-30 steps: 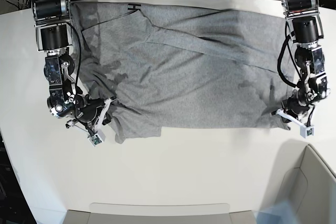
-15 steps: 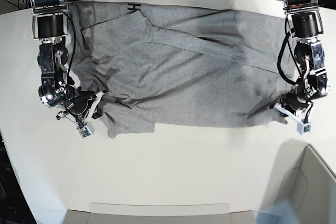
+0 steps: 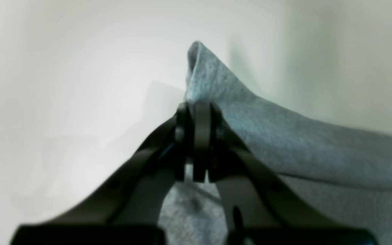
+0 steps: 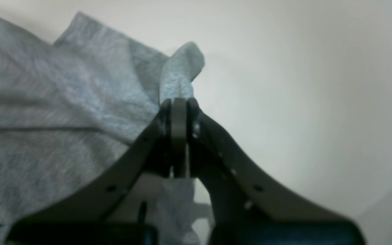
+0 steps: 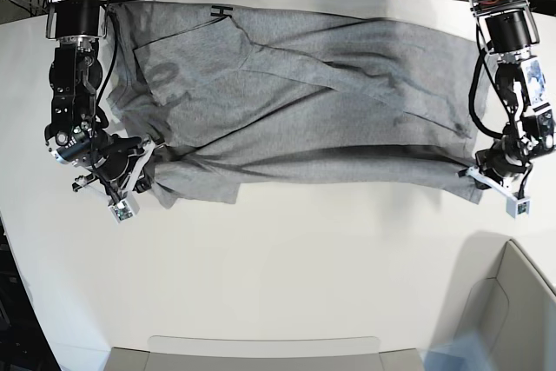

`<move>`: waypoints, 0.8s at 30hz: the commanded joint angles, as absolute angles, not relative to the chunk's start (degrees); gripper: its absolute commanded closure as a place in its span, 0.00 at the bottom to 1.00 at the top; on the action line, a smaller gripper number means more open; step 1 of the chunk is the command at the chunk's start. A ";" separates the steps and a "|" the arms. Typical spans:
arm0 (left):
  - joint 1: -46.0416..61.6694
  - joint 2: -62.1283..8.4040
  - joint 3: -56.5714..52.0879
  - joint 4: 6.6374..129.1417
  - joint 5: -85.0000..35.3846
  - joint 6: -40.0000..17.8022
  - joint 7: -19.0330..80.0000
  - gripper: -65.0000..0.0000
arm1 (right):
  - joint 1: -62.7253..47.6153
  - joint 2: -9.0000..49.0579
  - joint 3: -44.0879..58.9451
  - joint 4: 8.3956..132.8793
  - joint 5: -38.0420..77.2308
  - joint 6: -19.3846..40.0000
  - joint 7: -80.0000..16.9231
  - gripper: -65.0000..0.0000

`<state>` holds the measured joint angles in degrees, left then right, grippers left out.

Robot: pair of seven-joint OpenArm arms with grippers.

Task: Fold the T-shirt properly
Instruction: 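Hold the hem corners and drag them toward the robot with both grippers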

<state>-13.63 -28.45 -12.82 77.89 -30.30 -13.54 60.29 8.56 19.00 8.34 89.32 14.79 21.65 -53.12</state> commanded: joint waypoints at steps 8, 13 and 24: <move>-10.15 -29.58 -16.22 84.88 -30.73 -13.76 60.09 1.00 | 6.99 19.82 8.75 93.93 15.25 21.76 -52.26 1.00; -6.99 -29.58 -16.57 87.34 -30.73 -13.76 60.09 1.00 | 4.88 19.82 8.75 96.22 15.25 21.76 -52.35 1.00; -5.05 -29.41 -16.57 87.34 -30.73 -13.85 59.56 1.00 | 2.33 19.74 8.75 96.57 15.25 21.85 -52.26 1.00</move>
